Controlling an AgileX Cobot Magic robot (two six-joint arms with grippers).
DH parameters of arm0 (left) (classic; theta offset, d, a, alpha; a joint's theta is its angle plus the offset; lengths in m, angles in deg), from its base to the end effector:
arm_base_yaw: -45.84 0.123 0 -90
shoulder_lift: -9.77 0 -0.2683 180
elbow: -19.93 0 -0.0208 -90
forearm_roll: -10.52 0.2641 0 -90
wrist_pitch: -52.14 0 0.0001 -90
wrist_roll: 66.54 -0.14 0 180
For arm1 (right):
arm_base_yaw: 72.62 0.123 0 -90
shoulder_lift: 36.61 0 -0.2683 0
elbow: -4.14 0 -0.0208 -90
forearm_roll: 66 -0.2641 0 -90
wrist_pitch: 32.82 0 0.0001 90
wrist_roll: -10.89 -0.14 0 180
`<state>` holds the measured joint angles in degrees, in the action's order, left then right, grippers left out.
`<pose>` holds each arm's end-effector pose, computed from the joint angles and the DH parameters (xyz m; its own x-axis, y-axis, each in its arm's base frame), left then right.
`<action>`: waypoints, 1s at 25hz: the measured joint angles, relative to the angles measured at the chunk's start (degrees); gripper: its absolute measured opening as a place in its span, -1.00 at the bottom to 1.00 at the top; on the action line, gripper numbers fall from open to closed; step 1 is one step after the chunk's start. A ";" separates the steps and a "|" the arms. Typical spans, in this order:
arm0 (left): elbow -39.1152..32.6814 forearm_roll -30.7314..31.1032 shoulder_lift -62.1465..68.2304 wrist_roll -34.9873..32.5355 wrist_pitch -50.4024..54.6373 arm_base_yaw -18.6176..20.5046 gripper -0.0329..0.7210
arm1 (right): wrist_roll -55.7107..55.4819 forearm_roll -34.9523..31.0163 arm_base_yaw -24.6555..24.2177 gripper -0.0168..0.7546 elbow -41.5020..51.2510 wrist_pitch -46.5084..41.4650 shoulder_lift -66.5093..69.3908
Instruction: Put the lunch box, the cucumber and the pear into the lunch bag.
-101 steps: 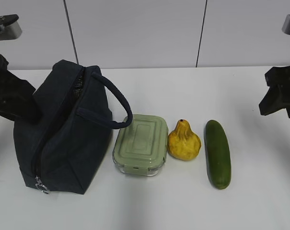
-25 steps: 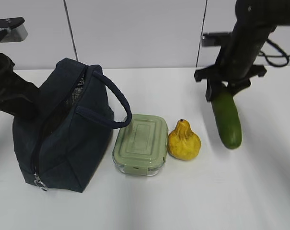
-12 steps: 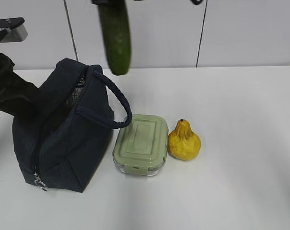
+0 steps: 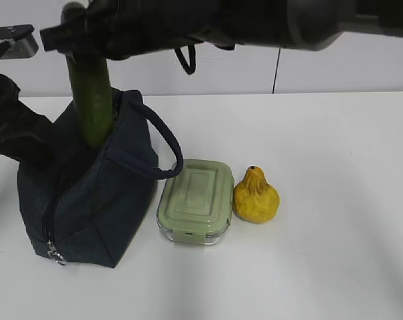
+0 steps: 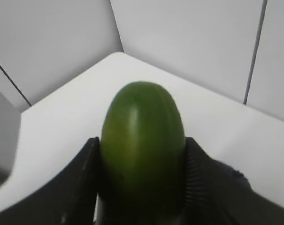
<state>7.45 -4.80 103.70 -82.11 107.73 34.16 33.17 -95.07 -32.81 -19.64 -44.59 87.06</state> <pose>0.3091 -0.0951 0.2068 -0.8882 0.3011 -0.3472 0.3743 0.9123 -0.1664 0.4084 0.3585 0.2732 -0.3413 -0.1428 -0.9291 -0.6753 0.7248 0.1366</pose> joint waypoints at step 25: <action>0.00 0.89 0.00 0.00 0.80 0.00 -0.90 | -14.50 13.89 -17.51 0.54 -0.13 -38.65 -1.69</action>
<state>7.45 -3.91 103.70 -82.11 108.54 34.16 18.67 -81.18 -50.32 -19.77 -83.24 85.37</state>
